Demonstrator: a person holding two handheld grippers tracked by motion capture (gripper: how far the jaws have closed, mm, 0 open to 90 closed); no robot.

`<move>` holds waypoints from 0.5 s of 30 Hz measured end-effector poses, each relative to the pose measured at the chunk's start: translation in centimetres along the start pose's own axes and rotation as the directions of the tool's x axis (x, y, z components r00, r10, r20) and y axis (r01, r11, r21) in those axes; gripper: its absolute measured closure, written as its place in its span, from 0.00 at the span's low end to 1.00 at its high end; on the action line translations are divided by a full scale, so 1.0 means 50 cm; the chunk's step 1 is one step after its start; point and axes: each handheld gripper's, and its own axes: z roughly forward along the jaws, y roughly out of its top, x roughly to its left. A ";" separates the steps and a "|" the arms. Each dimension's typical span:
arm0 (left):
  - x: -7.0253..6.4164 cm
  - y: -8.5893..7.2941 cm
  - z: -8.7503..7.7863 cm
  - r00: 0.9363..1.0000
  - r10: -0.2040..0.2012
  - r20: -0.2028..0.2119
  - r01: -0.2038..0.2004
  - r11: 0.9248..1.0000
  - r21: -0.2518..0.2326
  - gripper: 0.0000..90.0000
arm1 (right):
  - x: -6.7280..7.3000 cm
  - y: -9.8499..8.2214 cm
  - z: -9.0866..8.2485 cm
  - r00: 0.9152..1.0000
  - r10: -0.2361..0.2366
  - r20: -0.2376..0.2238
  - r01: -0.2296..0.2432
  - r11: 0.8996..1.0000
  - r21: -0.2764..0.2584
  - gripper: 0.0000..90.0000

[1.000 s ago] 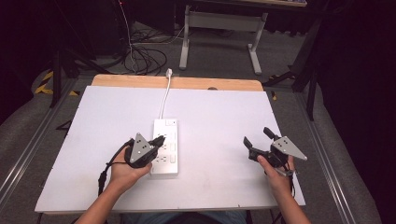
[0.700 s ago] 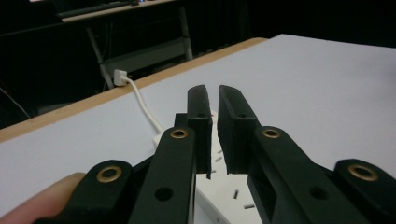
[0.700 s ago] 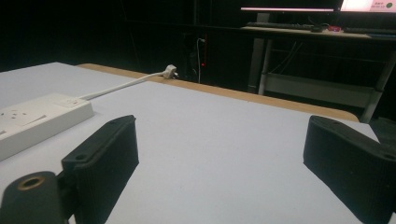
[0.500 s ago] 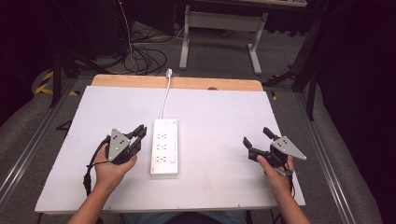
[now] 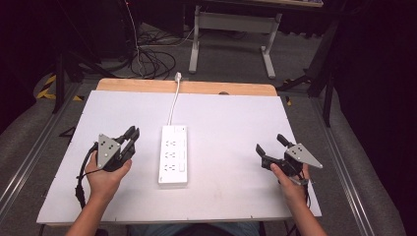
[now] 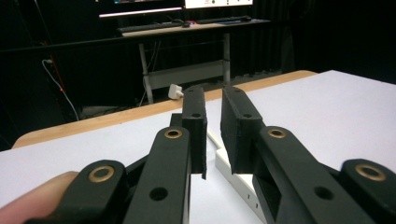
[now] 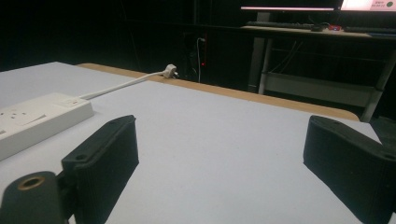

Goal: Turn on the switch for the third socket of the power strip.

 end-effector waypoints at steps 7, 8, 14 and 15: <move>0.014 0.001 -0.007 0.999 -0.021 -0.033 0.020 1.000 -0.012 0.87 | 0.000 0.000 0.000 1.000 -0.001 0.002 0.001 1.000 0.000 0.12; 0.015 0.001 -0.007 0.999 -0.023 -0.034 0.023 1.000 -0.012 0.86 | 0.000 0.000 0.000 1.000 0.000 0.000 0.000 1.000 0.000 0.12; 0.027 -0.001 -0.012 0.998 -0.026 -0.064 0.025 1.000 -0.015 0.85 | 0.000 0.000 0.000 1.000 0.001 0.002 -0.001 1.000 0.000 0.12; 0.030 -0.002 -0.012 0.997 -0.033 -0.072 0.032 0.999 -0.017 0.85 | 0.000 0.000 0.000 1.000 0.001 0.002 -0.001 1.000 0.000 0.12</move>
